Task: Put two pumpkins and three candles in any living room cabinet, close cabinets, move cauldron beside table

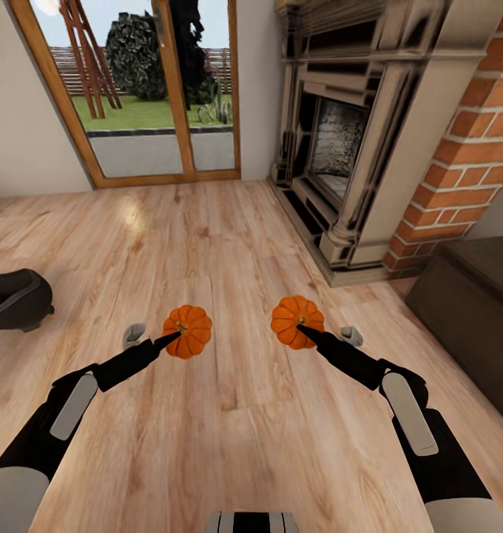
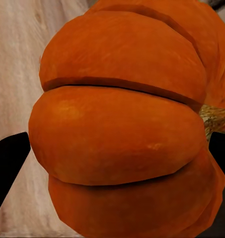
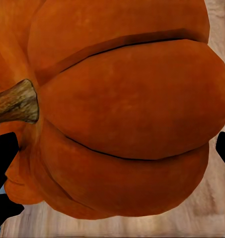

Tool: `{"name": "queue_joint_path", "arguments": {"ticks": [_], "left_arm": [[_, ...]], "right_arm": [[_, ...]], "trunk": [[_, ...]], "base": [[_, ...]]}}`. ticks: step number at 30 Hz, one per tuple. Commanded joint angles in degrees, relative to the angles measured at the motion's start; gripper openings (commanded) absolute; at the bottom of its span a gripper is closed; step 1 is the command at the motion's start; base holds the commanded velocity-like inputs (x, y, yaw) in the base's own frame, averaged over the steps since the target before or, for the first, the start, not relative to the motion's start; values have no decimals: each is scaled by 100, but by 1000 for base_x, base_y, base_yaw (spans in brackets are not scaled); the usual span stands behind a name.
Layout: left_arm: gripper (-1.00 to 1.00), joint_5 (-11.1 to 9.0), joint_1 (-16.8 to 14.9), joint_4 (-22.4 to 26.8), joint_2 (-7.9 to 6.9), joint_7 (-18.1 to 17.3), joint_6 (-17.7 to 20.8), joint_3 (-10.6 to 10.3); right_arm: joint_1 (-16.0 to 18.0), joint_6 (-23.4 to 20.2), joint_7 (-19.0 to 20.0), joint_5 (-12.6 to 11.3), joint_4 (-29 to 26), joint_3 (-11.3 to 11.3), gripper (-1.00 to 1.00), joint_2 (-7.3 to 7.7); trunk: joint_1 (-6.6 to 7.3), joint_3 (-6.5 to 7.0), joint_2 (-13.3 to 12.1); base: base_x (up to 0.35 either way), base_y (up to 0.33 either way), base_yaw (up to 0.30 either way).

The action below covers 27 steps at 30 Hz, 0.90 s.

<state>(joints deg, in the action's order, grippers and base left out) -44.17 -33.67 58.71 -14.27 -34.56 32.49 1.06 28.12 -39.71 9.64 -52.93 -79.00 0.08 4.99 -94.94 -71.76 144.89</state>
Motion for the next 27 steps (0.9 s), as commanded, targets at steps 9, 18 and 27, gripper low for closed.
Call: {"name": "queue_joint_path", "arguments": {"ticks": [9,18,27], "left_arm": [[-100,-48,43,60,4,9,45,7],[-100,-47,45,61,5,19,38,7],[-100,-47,45,58,9,20,38,4]], "right_arm": [[1,-19,11,-24,-2,1,-100,2],[1,-19,11,-23,-2,1,-100,2],[2,-19,11,-24,-2,1,-100,3]], "trunk": [[5,76,2],[5,155,2],[5,234,2]], "base": [[-343,0,-68],[-345,0,-68],[-345,0,-68]]}}
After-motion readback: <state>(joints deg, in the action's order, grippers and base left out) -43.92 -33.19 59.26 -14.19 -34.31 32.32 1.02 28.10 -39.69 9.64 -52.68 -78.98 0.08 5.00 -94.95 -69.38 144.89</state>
